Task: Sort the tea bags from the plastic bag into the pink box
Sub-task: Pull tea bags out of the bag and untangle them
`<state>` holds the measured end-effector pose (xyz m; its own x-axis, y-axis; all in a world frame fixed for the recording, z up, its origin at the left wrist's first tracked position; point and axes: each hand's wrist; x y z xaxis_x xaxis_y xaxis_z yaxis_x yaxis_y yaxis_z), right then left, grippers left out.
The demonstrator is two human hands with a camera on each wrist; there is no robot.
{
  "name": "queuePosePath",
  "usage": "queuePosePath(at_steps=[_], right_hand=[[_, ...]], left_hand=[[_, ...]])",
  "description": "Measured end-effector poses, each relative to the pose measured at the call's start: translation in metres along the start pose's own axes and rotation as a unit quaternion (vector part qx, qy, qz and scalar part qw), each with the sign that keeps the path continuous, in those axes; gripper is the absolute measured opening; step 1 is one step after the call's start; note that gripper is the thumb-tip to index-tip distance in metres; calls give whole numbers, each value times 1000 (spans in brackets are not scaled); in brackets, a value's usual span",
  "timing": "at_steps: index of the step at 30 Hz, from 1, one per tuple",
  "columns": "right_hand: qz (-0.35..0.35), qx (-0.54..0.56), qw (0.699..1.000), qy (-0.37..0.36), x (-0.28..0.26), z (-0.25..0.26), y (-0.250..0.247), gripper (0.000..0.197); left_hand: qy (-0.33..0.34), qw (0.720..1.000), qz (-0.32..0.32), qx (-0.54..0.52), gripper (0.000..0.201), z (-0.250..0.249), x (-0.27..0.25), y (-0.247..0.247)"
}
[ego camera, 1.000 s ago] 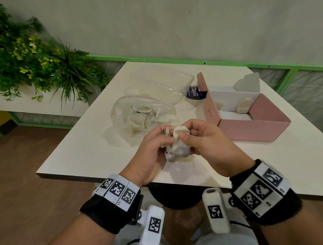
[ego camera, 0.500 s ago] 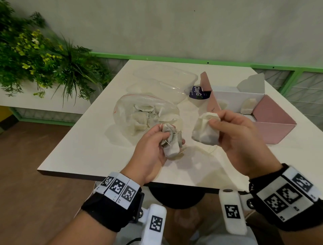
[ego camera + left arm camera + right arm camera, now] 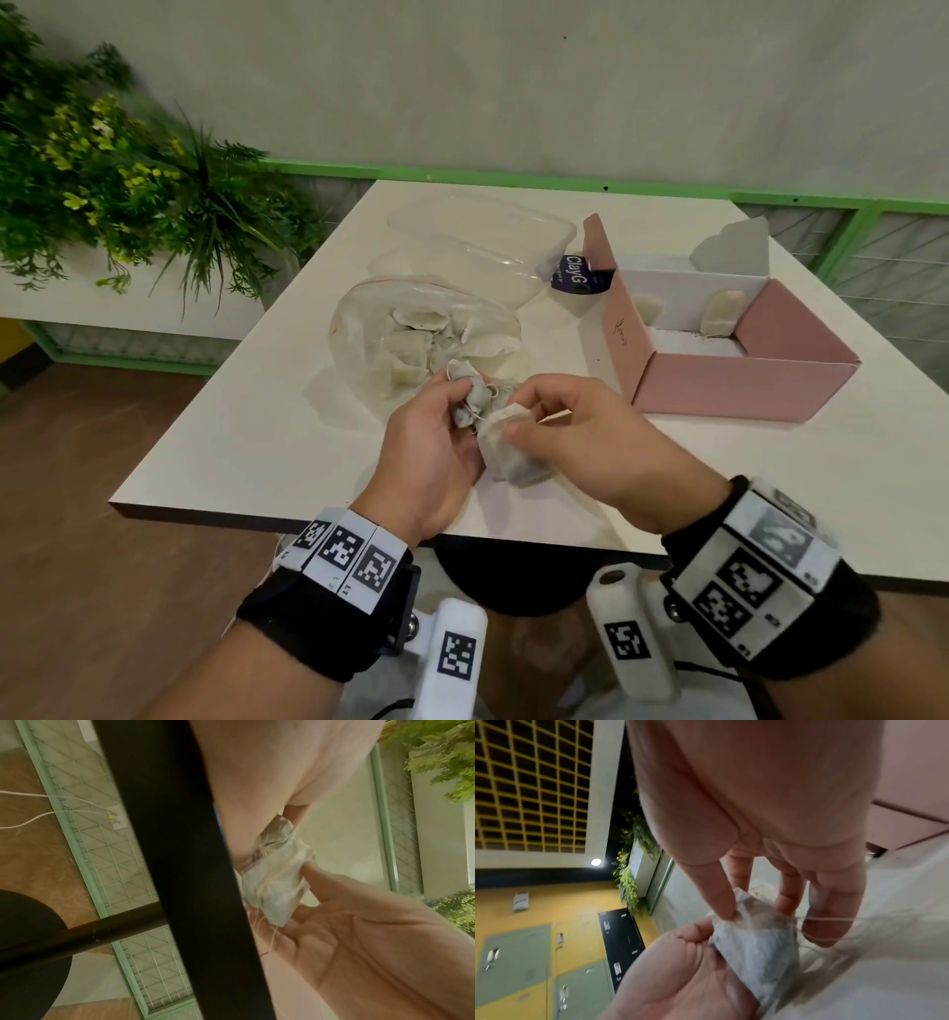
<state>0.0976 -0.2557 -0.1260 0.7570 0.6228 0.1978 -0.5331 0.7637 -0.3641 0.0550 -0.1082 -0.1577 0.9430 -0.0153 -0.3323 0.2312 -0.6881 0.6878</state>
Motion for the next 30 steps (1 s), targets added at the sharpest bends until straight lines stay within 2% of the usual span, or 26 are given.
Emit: queuePosePath(at_steps=[4, 6, 8, 11, 18, 22, 25, 27, 30], right_hand=[[-5, -99, 995, -34, 6, -4, 6, 8], [-18, -117, 992, -39, 6, -8, 6, 8], [-37, -122, 991, -37, 5, -12, 3, 7], [-62, -113, 991, -24, 2, -17, -5, 6], [-120, 29, 992, -4, -7, -19, -23, 7], [-166, 168, 971, -38, -10, -12, -29, 6], [-177, 262, 947, -53, -12, -7, -31, 18], [-173, 283, 942, -57, -11, -4, -28, 21], [-168, 219, 960, -44, -6, -4, -18, 9]], left_hand=[[-12, 1000, 17, 2, 15, -1, -2, 2], [-4, 999, 19, 49, 20, 0, -2, 3], [18, 996, 12, 82, 11, 1, -1, 5], [25, 997, -8, 78, 36, 1, 0, 5], [37, 994, -27, 102, 43, 4, 1, 6], [34, 992, -21, 123, 43, 4, 1, 6], [41, 993, -31, 110, 43, 3, 4, 4], [41, 994, -38, 99, 44, 4, 6, 4], [42, 994, -40, 92, 42, 5, 7, 3]])
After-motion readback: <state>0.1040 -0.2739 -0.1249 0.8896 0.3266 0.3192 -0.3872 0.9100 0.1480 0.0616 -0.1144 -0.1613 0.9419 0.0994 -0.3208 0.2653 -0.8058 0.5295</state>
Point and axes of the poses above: each hand's wrist, its own x-axis towards the middle knuckle, its own y-axis out of the palm, z = x × y, and after that the axes turned 15 degrees about -y, right-handed
